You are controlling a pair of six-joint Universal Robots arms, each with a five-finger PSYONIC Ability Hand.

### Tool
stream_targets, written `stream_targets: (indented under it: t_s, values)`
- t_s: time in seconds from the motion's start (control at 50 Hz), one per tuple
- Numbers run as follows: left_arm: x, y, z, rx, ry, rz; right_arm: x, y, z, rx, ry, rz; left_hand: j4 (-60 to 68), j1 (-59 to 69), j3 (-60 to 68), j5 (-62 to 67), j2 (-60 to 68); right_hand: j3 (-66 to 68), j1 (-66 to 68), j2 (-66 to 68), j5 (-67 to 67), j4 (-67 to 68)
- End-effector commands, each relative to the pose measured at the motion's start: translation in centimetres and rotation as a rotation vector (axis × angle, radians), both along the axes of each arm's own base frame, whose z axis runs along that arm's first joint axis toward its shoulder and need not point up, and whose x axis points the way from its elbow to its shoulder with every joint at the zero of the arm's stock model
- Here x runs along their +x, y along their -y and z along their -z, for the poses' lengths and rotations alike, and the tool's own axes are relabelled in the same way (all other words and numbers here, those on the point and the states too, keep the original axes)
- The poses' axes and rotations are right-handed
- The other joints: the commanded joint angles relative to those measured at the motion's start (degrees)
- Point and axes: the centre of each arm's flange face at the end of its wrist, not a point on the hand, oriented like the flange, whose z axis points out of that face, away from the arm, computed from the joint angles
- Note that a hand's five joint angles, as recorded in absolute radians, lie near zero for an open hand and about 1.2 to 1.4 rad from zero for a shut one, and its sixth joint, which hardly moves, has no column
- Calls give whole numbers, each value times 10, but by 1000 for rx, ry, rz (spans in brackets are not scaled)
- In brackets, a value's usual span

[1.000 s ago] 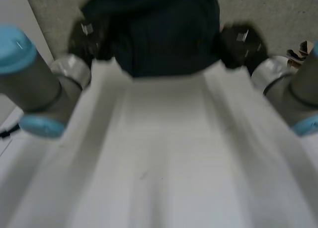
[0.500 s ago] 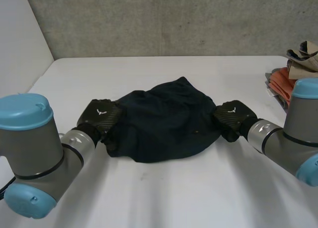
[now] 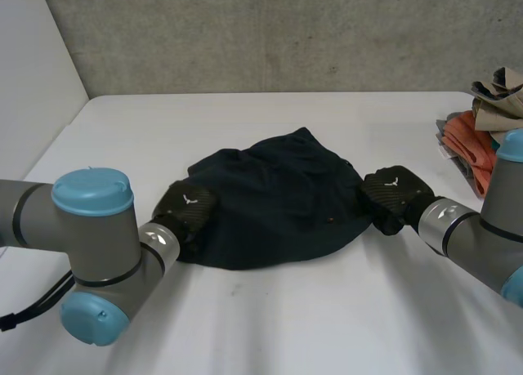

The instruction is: Fold the laundry.

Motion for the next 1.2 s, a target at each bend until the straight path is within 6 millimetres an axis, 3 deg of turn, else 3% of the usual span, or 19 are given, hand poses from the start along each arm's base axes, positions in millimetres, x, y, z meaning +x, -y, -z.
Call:
stream_targets:
  t_s: [0.02, 0.08, 0.14, 0.18, 0.22, 0.26, 0.28, 0.3, 0.34, 0.38, 0.46, 0.54, 0.68, 0.9, 0.94, 1.0, 1.04, 1.1, 1.2]
  values:
    - [7, -13, -57, -113, -54, -51, -3, -5, -29, -75, -41, -1, 118, 129, 122, 137, 118, 116, 156, 125, 118, 113]
    - [13, -21, -97, -186, -113, -66, -5, -8, -59, -152, -58, -2, 118, 129, 122, 137, 118, 116, 156, 125, 118, 113]
    - [21, -37, -164, -298, -227, -52, -9, -16, -121, -305, -30, 15, 118, 129, 122, 137, 118, 116, 156, 125, 118, 113]
    - [26, -43, -182, -314, -258, -44, -11, -20, -142, -346, -6, 23, 118, 129, 122, 137, 118, 116, 156, 125, 118, 113]
    - [27, -50, -188, -266, -265, -22, -11, -24, -153, -339, 33, 27, 118, 129, 122, 137, 118, 116, 156, 125, 118, 113]
    - [27, -52, -181, -202, -253, -9, -10, -28, -152, -301, 44, 21, 113, 124, 117, 132, 114, 116, 156, 125, 118, 113]
    - [26, -53, -174, -165, -243, -4, -8, -30, -149, -278, 49, 16, 9, 21, 14, 28, 10, 116, 156, 125, 118, 113]
    - [25, -54, -157, -76, -208, 2, -7, -31, -140, -231, 42, 12, -230, -219, -225, -211, -229, 116, 156, 125, 118, 113]
    - [26, -56, -137, 20, -170, -7, -8, -30, -127, -185, 26, 14, -363, -352, -358, -344, -362, 116, 156, 125, 118, 113]
    - [30, -59, -105, 157, -109, -36, -8, -27, -111, -151, 5, 15, -402, -391, -397, -383, -401, 116, 156, 125, 118, 113]
    - [30, -63, -67, 266, -71, -53, -9, -22, -88, -114, -28, 22, -447, -436, -443, -428, -447, 116, 156, 125, 118, 113]
    - [26, -67, -43, 321, -96, -65, -14, -17, -75, -97, -48, 52, -447, -436, -443, -428, -447, 116, 156, 125, 118, 113]
    - [12, -70, -28, 313, -156, -52, -13, -19, -65, -84, -43, 53, -437, -426, -433, -418, -437, 116, 156, 125, 118, 113]
    - [2, -67, -3, 309, -93, -63, -13, -19, -55, -80, -41, 59, -338, -327, -334, -319, -337, 116, 156, 125, 118, 113]
    - [2, -68, 0, 306, -76, -58, -14, -17, -55, -83, -41, 62, -244, -233, -240, -225, -244, 116, 156, 125, 118, 113]
    - [1, -68, 0, 281, -64, -52, -14, -17, -56, -85, -33, 65, 17, 28, 22, 36, 18, 116, 156, 125, 118, 113]
    - [1, -67, -1, 265, -61, -57, -13, -18, -57, -85, -30, 65, 117, 128, 122, 136, 118, 116, 156, 125, 118, 113]
    - [1, -66, -7, 237, -64, -62, -13, -18, -63, -99, -26, 66, 118, 129, 122, 137, 118, 116, 156, 125, 118, 113]
    - [5, -65, -39, 171, -108, -75, -12, -24, -82, -124, -23, 57, 118, 129, 122, 137, 118, 116, 156, 125, 118, 113]
